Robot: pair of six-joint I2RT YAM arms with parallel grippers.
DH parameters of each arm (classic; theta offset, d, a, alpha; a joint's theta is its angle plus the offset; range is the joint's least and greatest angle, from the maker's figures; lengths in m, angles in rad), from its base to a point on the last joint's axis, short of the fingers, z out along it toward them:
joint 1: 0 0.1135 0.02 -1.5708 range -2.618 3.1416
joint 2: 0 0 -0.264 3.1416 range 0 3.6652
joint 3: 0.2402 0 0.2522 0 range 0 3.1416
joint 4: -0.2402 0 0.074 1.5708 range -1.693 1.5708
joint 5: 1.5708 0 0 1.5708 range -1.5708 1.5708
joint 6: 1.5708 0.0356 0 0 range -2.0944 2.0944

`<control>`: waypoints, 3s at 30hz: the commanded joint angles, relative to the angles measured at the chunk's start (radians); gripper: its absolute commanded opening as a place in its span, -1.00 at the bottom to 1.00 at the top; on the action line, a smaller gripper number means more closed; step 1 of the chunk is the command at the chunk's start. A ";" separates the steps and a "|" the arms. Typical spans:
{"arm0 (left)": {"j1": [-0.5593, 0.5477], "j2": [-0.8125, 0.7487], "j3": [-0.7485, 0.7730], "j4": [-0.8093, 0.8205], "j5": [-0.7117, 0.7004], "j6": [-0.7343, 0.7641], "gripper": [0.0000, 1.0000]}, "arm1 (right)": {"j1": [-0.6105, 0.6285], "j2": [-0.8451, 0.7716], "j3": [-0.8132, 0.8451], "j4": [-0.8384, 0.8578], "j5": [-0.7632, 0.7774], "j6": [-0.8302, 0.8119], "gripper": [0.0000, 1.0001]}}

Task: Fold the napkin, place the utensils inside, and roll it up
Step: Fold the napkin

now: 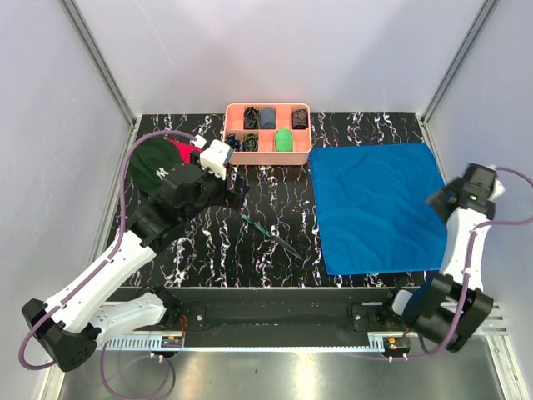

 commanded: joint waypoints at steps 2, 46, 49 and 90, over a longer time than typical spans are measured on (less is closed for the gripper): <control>0.018 0.030 0.011 0.040 0.061 -0.031 0.97 | 0.311 -0.064 -0.057 0.073 -0.239 -0.025 0.21; 0.172 0.084 0.049 -0.002 0.190 -0.139 0.97 | 1.441 0.353 -0.120 -0.137 0.142 0.315 -0.23; 0.173 0.084 0.048 -0.002 0.193 -0.142 0.98 | 1.445 0.365 -0.123 -0.139 0.150 0.317 -0.24; 0.180 0.033 0.046 0.006 0.176 -0.145 0.98 | 1.548 0.502 0.016 0.062 -0.040 0.291 -1.00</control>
